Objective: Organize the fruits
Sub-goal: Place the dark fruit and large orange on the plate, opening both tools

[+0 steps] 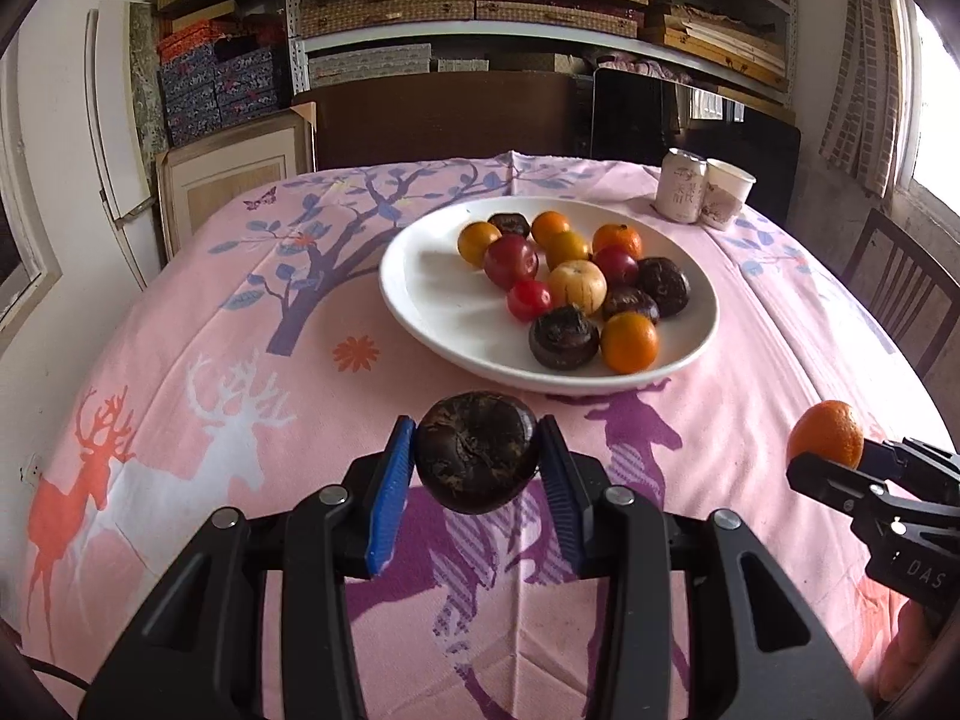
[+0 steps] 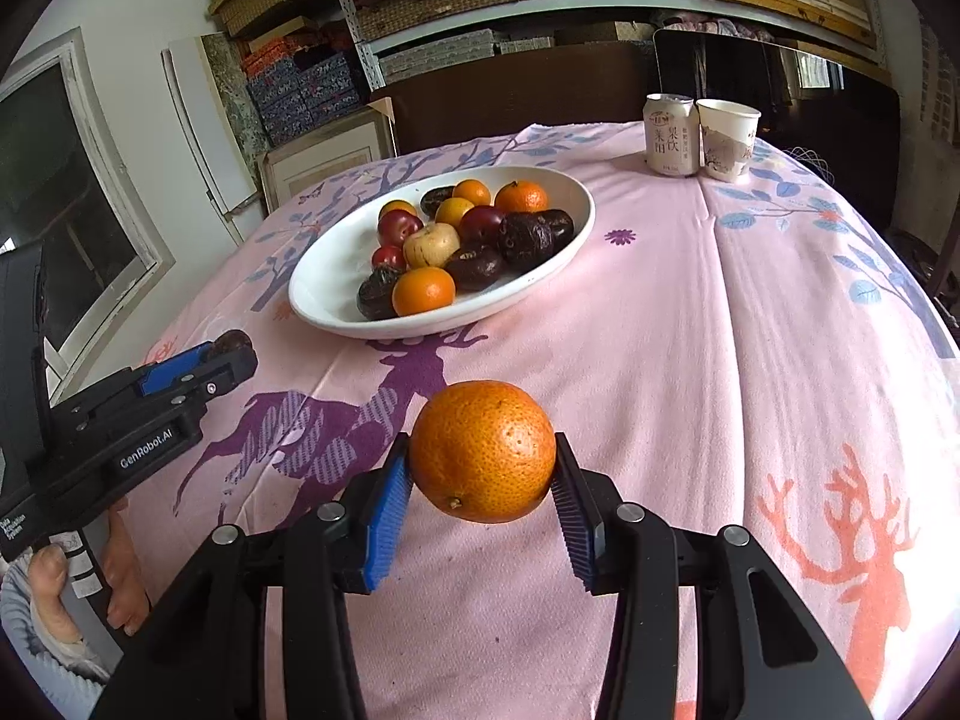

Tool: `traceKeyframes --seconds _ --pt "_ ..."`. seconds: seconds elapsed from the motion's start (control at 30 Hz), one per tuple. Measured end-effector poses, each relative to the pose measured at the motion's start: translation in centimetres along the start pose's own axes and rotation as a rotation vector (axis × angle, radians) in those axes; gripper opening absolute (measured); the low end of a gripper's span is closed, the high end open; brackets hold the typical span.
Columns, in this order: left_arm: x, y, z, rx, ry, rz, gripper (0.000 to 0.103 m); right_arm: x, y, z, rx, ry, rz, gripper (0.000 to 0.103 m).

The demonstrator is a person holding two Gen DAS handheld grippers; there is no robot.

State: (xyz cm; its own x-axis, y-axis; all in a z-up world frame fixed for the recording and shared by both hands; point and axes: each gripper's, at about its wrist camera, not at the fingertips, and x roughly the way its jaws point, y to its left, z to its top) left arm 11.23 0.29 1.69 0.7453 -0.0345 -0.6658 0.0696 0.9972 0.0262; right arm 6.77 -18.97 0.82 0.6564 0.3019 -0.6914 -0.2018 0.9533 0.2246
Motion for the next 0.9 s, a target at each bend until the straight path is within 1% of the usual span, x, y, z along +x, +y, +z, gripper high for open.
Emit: traceKeyframes --seconds 0.13,0.2,0.33,0.4,0.5,0.6,0.67,0.73,0.9 --pt "-1.0 0.7 3.8 -0.014 -0.047 0.007 0.041 -0.7 0.4 3.5 -0.001 -0.044 -0.020 0.046" --pt "-1.3 0.8 5.8 -0.022 -0.070 0.003 0.041 -0.8 1.2 5.3 -0.028 -0.080 -0.047 0.046" --pt "0.0 0.4 8.4 -0.023 -0.080 0.013 0.041 0.7 2.9 7.8 -0.069 -0.117 -0.084 0.046" --pt "1.4 0.2 8.8 -0.018 -0.069 0.025 0.041 2.0 3.4 8.6 -0.075 -0.113 -0.084 0.046" --pt "4.2 0.3 8.7 -0.020 -0.030 0.031 0.041 4.2 3.6 9.1 -0.071 -0.084 -0.069 0.046" --pt "6.9 0.6 8.3 -0.034 0.012 0.019 0.041 5.9 3.5 9.2 -0.072 -0.061 -0.068 0.046" --pt "8.3 0.7 8.2 -0.043 0.031 -0.002 0.041 6.5 3.3 9.2 -0.081 -0.059 -0.082 0.046" --pt "9.3 0.6 8.2 -0.043 0.042 -0.014 0.041 7.2 3.4 9.3 -0.095 -0.057 -0.097 0.046" --pt "10.3 -0.2 8.0 -0.002 0.050 -0.010 0.041 8.0 3.7 9.3 -0.121 -0.063 -0.113 0.046"
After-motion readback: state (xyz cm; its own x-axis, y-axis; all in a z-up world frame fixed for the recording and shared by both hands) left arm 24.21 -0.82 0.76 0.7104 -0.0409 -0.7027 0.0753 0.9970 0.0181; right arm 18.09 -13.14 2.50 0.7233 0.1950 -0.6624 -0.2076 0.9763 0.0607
